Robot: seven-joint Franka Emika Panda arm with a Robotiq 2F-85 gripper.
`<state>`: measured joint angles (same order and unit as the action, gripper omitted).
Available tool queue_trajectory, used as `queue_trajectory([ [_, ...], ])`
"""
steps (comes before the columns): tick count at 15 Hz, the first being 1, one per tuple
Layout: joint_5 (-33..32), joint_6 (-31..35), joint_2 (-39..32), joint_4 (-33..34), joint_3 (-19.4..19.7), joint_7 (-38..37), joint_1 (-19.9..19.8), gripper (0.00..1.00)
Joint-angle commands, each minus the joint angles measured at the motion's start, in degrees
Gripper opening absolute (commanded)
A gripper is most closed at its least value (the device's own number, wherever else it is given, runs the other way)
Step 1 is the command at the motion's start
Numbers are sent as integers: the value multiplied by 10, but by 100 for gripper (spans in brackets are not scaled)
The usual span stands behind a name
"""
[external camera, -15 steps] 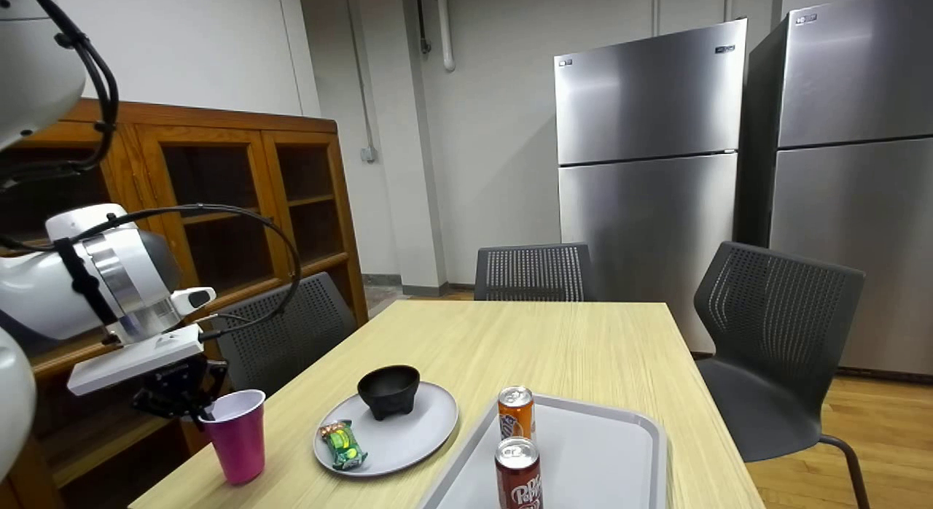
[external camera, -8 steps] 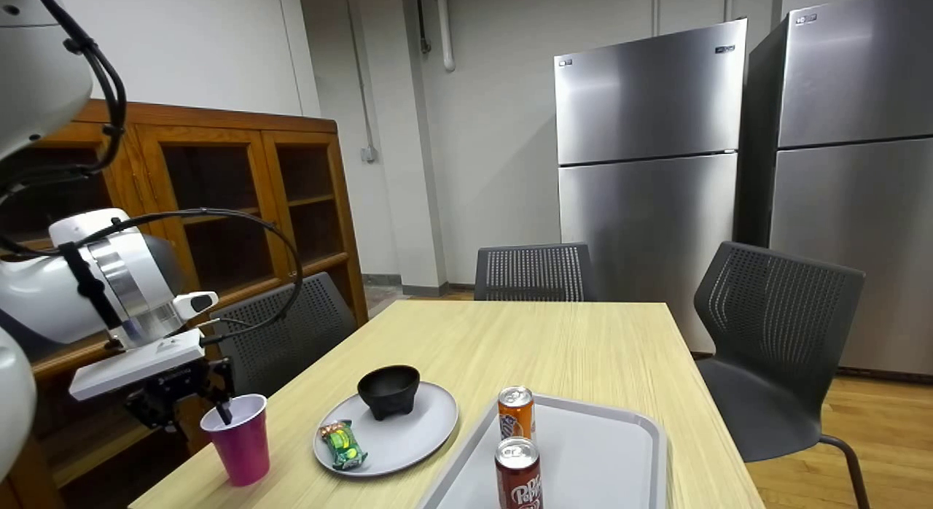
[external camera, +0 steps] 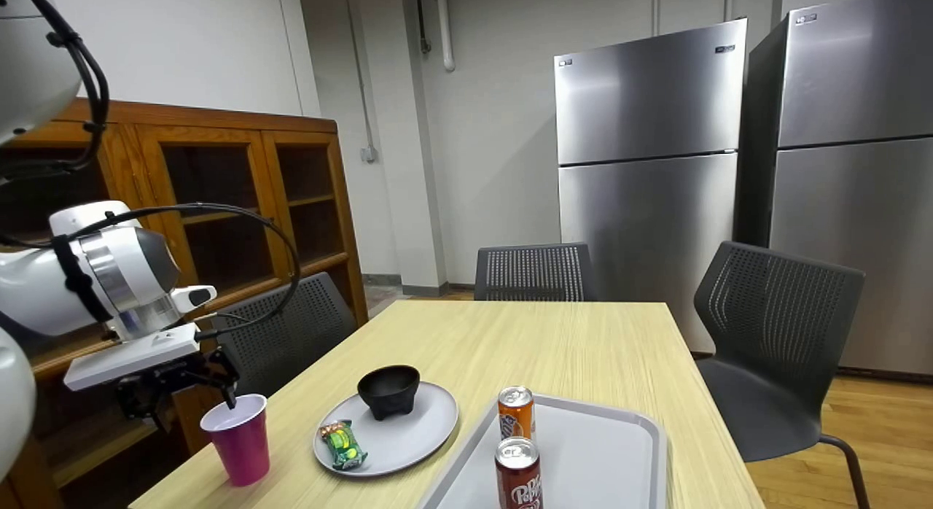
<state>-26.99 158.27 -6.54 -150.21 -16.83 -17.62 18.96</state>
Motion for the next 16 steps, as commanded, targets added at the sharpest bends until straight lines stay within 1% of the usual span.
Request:
queue_trajectory([
  [1, 67, -39, 53, -1, -10, 61, 5, 100],
  [5, 98, -69, 99, 1, -8, 91, -2, 100],
  [7, 120, -69, 115, 1, -2, 115, -9, 100],
  [12, 147, -72, 153, -2, 24, 148, -30, 100],
  [16, 149, -71, 170, -5, 45, 158, -51, 100],
])
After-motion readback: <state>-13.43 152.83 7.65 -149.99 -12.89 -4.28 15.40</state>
